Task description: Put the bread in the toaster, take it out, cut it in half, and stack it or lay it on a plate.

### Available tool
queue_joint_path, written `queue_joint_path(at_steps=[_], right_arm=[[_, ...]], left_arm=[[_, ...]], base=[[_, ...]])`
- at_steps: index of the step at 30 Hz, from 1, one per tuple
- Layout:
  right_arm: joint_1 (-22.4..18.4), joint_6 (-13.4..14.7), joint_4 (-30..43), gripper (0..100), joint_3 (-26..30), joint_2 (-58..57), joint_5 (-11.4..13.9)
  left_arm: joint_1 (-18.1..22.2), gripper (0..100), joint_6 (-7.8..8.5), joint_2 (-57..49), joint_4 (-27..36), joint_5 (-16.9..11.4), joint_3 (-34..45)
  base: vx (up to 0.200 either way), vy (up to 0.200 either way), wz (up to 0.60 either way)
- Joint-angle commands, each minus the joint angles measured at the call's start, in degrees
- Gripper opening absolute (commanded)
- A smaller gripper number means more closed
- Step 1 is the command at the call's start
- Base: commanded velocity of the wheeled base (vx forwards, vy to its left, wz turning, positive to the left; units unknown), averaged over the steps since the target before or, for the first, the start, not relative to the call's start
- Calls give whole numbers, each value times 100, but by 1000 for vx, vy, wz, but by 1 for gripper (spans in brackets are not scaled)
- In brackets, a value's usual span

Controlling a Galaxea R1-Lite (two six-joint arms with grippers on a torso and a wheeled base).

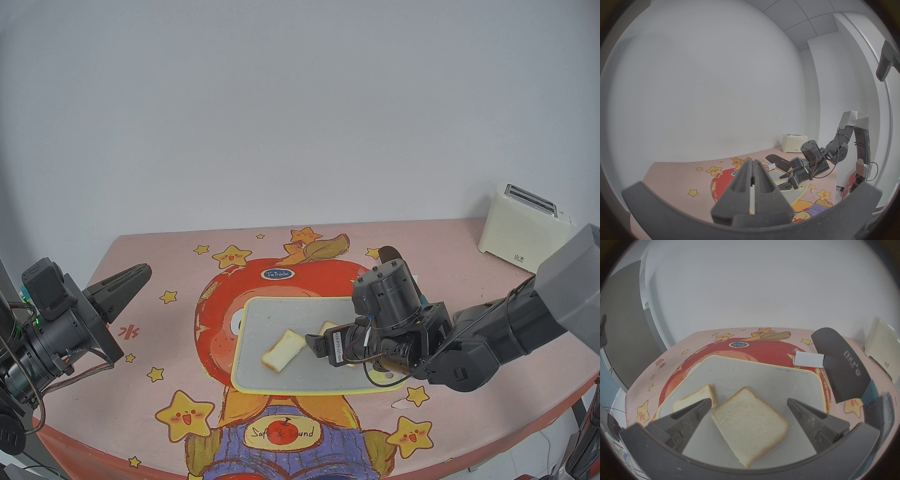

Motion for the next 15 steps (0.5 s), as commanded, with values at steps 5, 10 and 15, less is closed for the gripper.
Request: queue_joint_path(at_steps=[5, 10, 15], right_arm=[[276, 129, 136, 100, 309, -213, -8], [479, 313, 522, 100, 380, -512, -8], [821, 551, 821, 100, 345, -775, 10]], left_arm=[[2, 0, -2, 1, -2, -30, 3], [2, 0, -2, -8, -2, -30, 3], [-33, 0, -2, 1, -2, -21, 3]], base=[[0, 0, 0], [0, 0, 0], [0, 0, 0]])
